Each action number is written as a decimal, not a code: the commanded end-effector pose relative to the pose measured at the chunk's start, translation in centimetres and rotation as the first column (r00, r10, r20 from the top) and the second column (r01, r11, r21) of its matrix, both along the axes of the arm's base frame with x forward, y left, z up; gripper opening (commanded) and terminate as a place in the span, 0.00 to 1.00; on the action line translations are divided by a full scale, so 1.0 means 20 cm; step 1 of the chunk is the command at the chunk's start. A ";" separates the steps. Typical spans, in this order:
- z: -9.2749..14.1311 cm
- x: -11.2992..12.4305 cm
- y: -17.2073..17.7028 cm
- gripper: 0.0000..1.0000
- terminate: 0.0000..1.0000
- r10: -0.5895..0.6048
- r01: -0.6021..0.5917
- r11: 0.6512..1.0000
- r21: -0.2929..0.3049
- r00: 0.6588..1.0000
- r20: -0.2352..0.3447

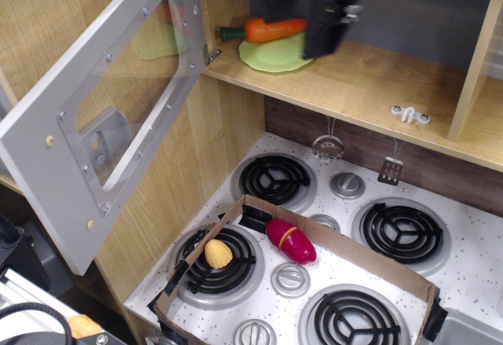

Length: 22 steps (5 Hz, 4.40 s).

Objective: Close microwave

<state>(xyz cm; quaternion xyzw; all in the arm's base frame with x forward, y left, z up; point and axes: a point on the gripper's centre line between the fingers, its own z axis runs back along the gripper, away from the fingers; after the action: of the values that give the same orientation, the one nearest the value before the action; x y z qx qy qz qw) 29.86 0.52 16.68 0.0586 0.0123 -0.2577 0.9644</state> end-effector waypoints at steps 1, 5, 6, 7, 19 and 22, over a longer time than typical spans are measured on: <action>0.20 -0.07 0.35 1.00 0.00 -0.105 0.099 0.984 0.145 0.994 0.030; 0.25 -0.36 0.77 1.00 0.00 -0.058 0.070 0.975 0.212 0.996 -0.063; 0.23 -0.39 0.78 1.00 0.00 -0.057 0.071 0.971 0.229 0.996 -0.066; 0.18 -0.41 0.78 1.00 0.00 -0.060 0.078 0.970 0.232 0.995 -0.084; 0.06 0.32 0.07 1.00 0.00 -0.074 0.068 0.997 0.029 0.943 0.323; 0.17 0.46 0.01 1.00 0.00 -0.139 0.127 0.990 0.058 0.901 0.411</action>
<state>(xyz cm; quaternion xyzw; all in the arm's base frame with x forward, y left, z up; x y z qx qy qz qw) 37.99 1.14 16.17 0.1151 -0.1544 -0.3006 0.9341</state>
